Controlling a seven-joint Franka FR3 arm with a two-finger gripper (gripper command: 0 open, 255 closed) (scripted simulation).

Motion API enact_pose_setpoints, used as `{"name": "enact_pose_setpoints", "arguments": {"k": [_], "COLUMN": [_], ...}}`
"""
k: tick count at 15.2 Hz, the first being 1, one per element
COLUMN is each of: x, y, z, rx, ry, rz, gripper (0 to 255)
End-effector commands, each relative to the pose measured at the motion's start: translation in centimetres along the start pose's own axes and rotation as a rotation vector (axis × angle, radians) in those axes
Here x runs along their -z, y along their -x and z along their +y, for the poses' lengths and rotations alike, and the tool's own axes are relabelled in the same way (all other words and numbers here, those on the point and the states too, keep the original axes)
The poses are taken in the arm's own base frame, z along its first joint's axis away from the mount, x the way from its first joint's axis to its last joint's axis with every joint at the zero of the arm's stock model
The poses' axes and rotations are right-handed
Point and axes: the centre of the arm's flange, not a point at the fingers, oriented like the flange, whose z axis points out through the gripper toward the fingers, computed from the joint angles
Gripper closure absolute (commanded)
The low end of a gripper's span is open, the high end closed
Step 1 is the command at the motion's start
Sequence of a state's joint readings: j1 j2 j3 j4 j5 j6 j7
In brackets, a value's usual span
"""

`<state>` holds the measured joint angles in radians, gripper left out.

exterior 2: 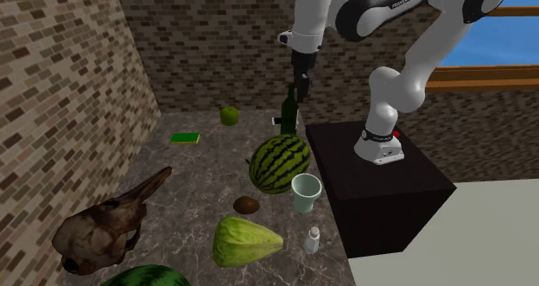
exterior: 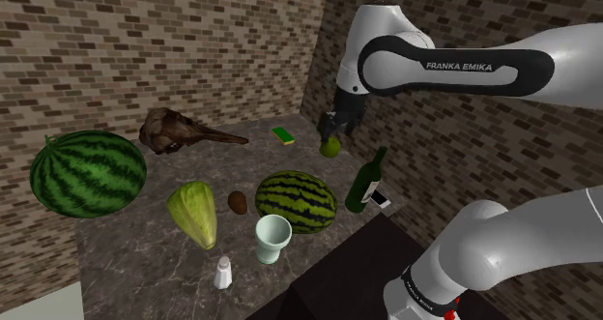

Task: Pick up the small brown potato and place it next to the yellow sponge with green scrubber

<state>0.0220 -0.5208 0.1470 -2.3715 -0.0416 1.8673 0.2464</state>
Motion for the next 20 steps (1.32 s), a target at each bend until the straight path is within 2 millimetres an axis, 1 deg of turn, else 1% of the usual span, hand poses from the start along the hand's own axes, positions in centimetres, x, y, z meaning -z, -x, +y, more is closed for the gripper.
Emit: {"name": "enact_pose_setpoints", "arguments": {"k": [1,10,20], "x": [-1.8,-10.1,-19.8], "y": [-1.4,-7.4,-13.8], "z": [-1.6,-8.6,-16.0], "rx": [0.001,0.006,0.012], "ry": [0.007,0.044,0.085], "rz": [-0.004,-0.028,-0.053], "gripper": [0,0,0]}}
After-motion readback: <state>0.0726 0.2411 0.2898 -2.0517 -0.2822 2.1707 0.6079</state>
